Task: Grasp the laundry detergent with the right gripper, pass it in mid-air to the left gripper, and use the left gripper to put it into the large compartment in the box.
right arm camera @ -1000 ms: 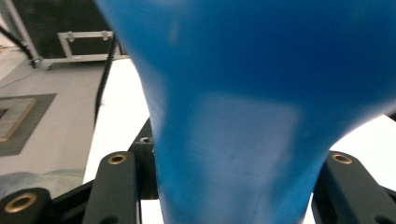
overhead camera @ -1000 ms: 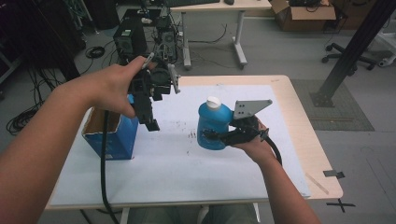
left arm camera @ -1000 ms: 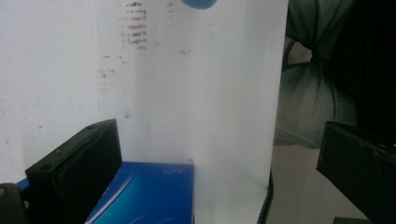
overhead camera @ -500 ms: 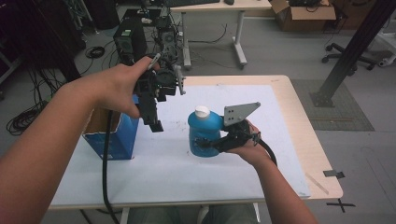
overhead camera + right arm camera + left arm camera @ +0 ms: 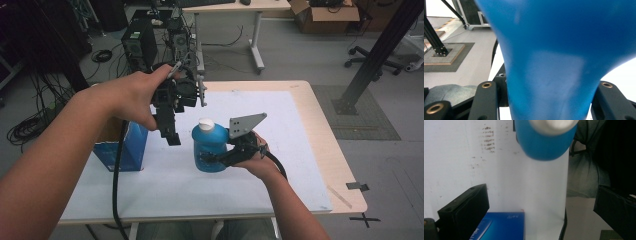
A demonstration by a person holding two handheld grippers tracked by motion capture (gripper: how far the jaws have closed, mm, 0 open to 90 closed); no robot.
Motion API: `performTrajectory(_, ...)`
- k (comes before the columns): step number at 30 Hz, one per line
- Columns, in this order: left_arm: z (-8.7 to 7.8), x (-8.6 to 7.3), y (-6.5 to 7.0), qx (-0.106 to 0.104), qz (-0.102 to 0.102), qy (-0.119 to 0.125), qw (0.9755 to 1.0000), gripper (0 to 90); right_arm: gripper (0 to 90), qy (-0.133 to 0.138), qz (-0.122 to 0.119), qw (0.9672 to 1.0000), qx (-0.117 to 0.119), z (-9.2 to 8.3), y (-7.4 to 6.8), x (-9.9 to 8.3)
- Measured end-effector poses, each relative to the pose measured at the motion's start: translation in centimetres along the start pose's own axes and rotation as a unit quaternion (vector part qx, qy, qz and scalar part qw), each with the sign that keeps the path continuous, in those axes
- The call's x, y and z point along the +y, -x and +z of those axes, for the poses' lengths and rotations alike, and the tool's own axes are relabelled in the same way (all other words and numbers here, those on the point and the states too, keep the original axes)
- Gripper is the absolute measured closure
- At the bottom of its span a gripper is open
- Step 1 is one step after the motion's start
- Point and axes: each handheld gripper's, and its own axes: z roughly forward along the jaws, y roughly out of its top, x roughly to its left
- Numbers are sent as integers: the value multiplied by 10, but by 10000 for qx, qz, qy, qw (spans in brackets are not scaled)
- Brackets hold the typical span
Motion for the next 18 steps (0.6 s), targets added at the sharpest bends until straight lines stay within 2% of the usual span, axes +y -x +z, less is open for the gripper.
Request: performTrajectory(18, 9, 14, 6, 51, 116, -83, 9999, 1, 464, 47, 11, 10000, 68, 20, -3, -3)
